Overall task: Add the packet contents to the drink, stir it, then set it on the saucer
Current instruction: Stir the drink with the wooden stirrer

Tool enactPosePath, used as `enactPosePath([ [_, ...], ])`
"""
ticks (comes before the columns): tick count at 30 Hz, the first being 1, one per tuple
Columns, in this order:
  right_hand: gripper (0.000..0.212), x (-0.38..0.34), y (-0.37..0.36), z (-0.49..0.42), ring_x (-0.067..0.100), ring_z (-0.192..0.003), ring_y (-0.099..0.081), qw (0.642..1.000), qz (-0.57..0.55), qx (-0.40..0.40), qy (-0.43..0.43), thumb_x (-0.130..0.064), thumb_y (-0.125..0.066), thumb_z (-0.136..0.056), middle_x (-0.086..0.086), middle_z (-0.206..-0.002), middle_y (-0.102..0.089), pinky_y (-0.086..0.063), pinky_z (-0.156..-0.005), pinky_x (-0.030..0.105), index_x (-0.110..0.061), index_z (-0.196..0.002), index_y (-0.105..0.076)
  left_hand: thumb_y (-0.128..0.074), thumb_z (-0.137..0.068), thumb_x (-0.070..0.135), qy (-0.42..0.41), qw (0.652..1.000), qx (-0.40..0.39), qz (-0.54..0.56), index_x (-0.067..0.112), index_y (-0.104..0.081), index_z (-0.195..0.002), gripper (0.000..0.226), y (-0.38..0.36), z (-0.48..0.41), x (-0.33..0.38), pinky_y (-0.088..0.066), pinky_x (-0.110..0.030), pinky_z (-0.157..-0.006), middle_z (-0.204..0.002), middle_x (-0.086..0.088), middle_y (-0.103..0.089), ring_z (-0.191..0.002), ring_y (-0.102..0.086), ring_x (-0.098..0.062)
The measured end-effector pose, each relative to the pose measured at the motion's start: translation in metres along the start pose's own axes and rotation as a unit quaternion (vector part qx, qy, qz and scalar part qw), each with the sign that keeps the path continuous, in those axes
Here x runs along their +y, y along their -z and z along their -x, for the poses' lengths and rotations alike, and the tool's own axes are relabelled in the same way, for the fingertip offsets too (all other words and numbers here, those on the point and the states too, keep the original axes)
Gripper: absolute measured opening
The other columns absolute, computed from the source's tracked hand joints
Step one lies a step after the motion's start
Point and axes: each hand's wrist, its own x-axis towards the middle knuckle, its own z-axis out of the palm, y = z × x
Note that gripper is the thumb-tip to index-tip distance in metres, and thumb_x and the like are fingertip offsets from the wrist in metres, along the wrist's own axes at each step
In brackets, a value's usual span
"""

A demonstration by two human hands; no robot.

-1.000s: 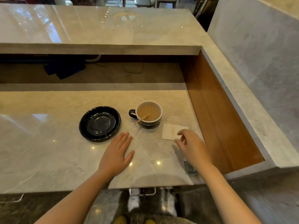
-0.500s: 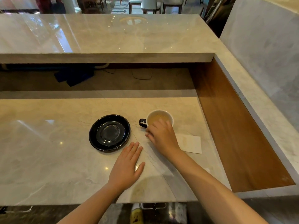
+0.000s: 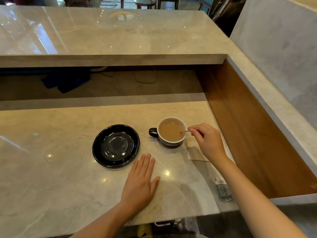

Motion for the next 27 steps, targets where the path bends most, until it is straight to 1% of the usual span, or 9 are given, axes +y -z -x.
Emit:
enactPosePath([
  [3, 0.012, -0.008, -0.002, 0.012, 0.014, -0.073, -0.060, 0.999, -0.003, -0.031, 0.014, -0.010, -0.062, -0.085, 0.008, -0.080, -0.071, -0.050, -0.069, 0.027, -0.008, -0.091, -0.072, -0.020, -0.096, 0.054, -0.007, 1.000, -0.006, 0.005, 0.012, -0.019, -0.146, 0.065, -0.001, -0.001, -0.001, -0.005, -0.037, -0.112, -0.154, -0.008, -0.015, -0.142, -0.007, -0.020],
  [9, 0.013, -0.035, -0.023, 0.001, 0.021, -0.077, -0.063, 0.996, -0.034, -0.071, 0.043, -0.010, -0.061, -0.086, 0.012, -0.084, -0.072, -0.050, -0.071, 0.032, -0.005, -0.090, -0.072, -0.022, -0.095, 0.054, -0.004, 1.000, -0.013, 0.001, 0.012, -0.020, -0.146, 0.066, 0.000, 0.000, 0.000, -0.008, -0.039, -0.112, -0.154, -0.009, -0.016, -0.142, -0.005, -0.020],
  [12, 0.015, -0.038, -0.030, -0.013, 0.018, -0.076, -0.061, 0.997, -0.070, -0.039, -0.002, -0.012, -0.058, -0.088, 0.011, -0.083, -0.071, -0.048, -0.070, 0.025, -0.006, -0.093, -0.071, -0.023, -0.095, 0.054, 0.000, 1.000, -0.018, -0.003, 0.012, -0.020, -0.146, 0.066, 0.002, 0.000, 0.000, -0.007, -0.038, -0.112, -0.154, -0.009, -0.017, -0.142, -0.007, -0.020],
  [15, 0.017, -0.029, -0.029, -0.025, 0.018, -0.077, -0.061, 0.994, -0.095, -0.018, -0.056, -0.014, -0.056, -0.089, 0.008, -0.080, -0.069, -0.049, -0.070, 0.026, -0.007, -0.093, -0.071, -0.023, -0.095, 0.055, 0.003, 1.000, -0.020, -0.005, 0.013, -0.020, -0.146, 0.066, 0.002, 0.000, 0.000, -0.004, -0.036, -0.112, -0.153, -0.008, -0.017, -0.141, -0.009, -0.021],
  [17, 0.017, -0.020, -0.026, -0.030, 0.016, -0.075, -0.060, 0.992, -0.105, -0.012, -0.072, -0.014, -0.054, -0.090, 0.006, -0.078, -0.067, -0.048, -0.067, 0.021, -0.007, -0.092, -0.070, -0.024, -0.095, 0.055, 0.006, 1.000, -0.019, -0.004, 0.013, -0.020, -0.146, 0.066, 0.003, 0.000, 0.000, -0.004, -0.035, -0.111, -0.153, -0.008, -0.018, -0.141, -0.011, -0.021],
  [21, 0.018, -0.002, -0.015, -0.032, 0.004, -0.067, -0.056, 0.991, -0.101, 0.000, -0.091, -0.014, -0.052, -0.091, 0.003, -0.076, -0.065, -0.042, -0.059, 0.006, -0.008, -0.093, -0.069, -0.029, -0.094, 0.053, 0.005, 1.000, -0.013, -0.001, 0.013, -0.022, -0.145, 0.065, 0.004, 0.000, 0.002, -0.005, -0.035, -0.112, -0.153, -0.008, -0.019, -0.141, -0.012, -0.021],
  [22, 0.018, 0.002, -0.012, -0.030, 0.004, -0.067, -0.056, 0.991, -0.101, 0.002, -0.092, -0.014, -0.052, -0.091, 0.003, -0.075, -0.065, -0.042, -0.057, 0.005, -0.009, -0.092, -0.069, -0.030, -0.094, 0.053, 0.005, 1.000, -0.012, -0.001, 0.013, -0.022, -0.146, 0.066, 0.004, 0.000, 0.002, -0.004, -0.034, -0.112, -0.153, -0.008, -0.019, -0.141, -0.012, -0.021],
  [24, 0.018, 0.008, -0.005, -0.026, 0.005, -0.066, -0.056, 0.992, -0.097, 0.002, -0.085, -0.013, -0.051, -0.092, 0.005, -0.074, -0.065, -0.043, -0.057, 0.007, -0.009, -0.090, -0.069, -0.032, -0.094, 0.052, 0.006, 1.000, -0.009, 0.002, 0.013, -0.024, -0.145, 0.065, 0.004, -0.001, 0.002, -0.004, -0.033, -0.112, -0.152, -0.007, -0.020, -0.141, -0.013, -0.021],
  [27, 0.018, 0.011, 0.002, -0.018, 0.006, -0.067, -0.057, 0.994, -0.079, -0.019, -0.069, -0.012, -0.051, -0.091, 0.005, -0.073, -0.066, -0.045, -0.060, 0.015, -0.008, -0.090, -0.069, -0.032, -0.094, 0.052, 0.004, 1.000, -0.006, 0.003, 0.012, -0.025, -0.145, 0.065, 0.005, 0.000, 0.003, -0.002, -0.032, -0.113, -0.152, -0.007, -0.020, -0.141, -0.012, -0.020],
])
